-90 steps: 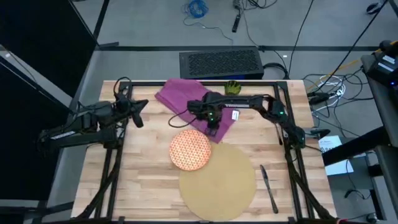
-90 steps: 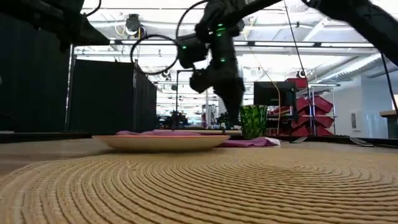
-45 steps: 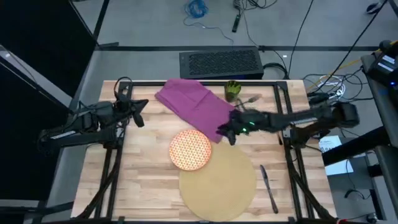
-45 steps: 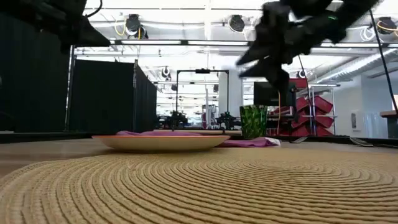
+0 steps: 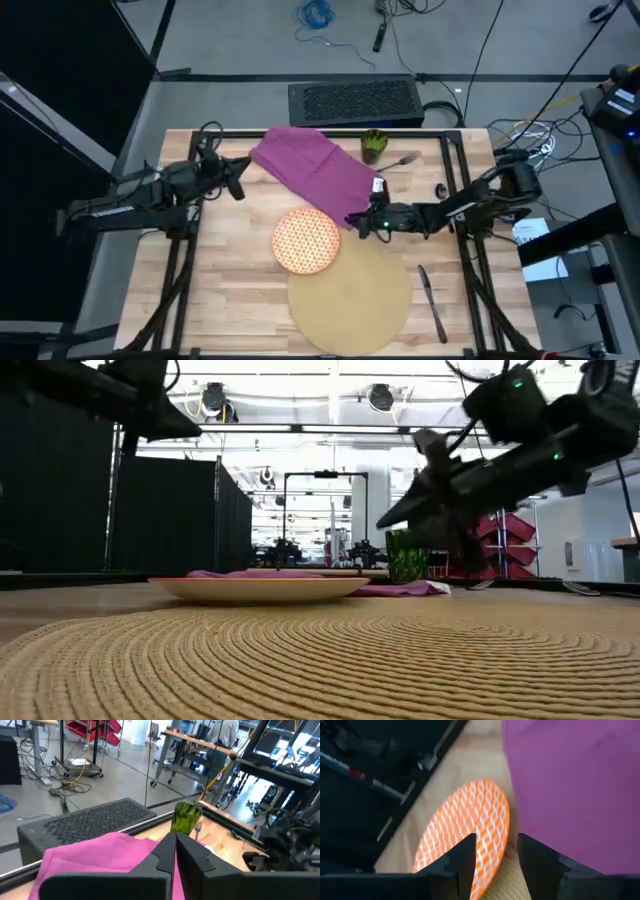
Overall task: Set table place
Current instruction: Put the orange plate on the brown table mat
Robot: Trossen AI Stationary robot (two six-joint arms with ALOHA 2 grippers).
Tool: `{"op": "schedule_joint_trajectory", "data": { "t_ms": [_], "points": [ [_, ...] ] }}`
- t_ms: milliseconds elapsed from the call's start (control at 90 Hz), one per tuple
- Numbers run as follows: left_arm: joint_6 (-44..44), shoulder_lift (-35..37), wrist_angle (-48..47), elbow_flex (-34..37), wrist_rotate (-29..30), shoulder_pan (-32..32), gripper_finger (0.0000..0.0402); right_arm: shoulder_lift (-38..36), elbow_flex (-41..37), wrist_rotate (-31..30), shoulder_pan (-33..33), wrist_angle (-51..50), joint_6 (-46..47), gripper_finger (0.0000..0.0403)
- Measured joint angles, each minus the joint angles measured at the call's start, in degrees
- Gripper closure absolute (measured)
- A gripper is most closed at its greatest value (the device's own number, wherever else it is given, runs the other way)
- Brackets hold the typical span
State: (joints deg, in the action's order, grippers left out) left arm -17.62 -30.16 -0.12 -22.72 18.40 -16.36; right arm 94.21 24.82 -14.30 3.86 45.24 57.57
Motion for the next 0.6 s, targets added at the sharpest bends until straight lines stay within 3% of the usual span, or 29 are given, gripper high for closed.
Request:
{"op": "schedule_joint_trajectory", "data": {
  "t_ms": [189,444,600],
  "points": [
    [-0.1,-2.1,0.1,0.0,-0.6,0.0,0.0402,6.3,4.1,5.2,0.5,-0.4,5.0,0.0273],
    [0.7,-2.6,0.1,0.0,-1.8,0.0,0.0402,9.4,6.6,4.8,0.7,-0.5,7.0,0.0273],
    [1.5,-2.6,0.1,0.0,-1.8,0.0,0.0402,9.6,9.2,5.1,1.3,-5.6,7.2,0.0273]
  ]
}}
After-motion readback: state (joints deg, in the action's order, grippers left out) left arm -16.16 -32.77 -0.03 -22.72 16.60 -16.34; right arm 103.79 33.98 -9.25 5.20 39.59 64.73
